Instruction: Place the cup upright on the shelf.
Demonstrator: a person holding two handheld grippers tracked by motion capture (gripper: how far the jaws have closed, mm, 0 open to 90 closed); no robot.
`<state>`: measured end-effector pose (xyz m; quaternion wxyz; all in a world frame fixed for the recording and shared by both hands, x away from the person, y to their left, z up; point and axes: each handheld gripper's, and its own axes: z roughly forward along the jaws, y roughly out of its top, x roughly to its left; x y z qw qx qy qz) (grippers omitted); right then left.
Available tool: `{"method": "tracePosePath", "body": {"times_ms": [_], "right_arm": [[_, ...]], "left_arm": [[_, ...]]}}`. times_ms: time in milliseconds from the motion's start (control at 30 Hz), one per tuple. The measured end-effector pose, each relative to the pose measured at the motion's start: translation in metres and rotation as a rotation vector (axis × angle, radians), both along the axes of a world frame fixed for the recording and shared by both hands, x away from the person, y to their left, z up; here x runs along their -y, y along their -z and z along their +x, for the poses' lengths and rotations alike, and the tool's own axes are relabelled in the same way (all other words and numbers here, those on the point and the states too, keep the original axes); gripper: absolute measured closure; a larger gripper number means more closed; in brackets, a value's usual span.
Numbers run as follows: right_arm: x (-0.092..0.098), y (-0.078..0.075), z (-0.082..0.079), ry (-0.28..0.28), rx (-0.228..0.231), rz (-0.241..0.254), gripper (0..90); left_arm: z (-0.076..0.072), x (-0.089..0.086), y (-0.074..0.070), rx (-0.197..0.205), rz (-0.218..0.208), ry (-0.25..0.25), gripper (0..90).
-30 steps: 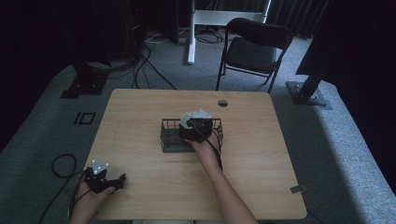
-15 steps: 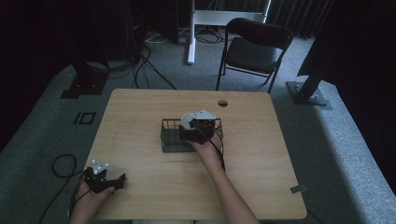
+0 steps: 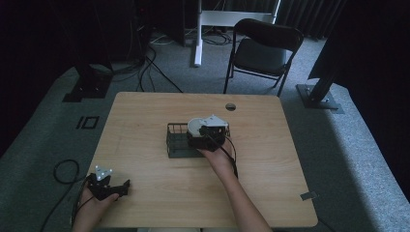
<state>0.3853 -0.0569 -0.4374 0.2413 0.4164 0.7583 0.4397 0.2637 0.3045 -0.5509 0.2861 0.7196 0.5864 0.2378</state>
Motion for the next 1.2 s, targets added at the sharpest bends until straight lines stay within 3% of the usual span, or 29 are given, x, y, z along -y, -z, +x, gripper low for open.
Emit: {"method": "tracePosePath", "body": {"times_ms": [567, 1200], "right_arm": [[0.022, -0.008, -0.015, -0.016, 0.024, 0.016, 10.2], [0.067, -0.006, -0.029, -0.010, 0.021, 0.013, 10.2]], "left_arm": [[0.000, 0.000, 0.000, 0.000, -0.001, -0.001, 1.9], [0.000, 0.000, 0.000, 0.000, 0.001, 0.001, 1.9]]}}
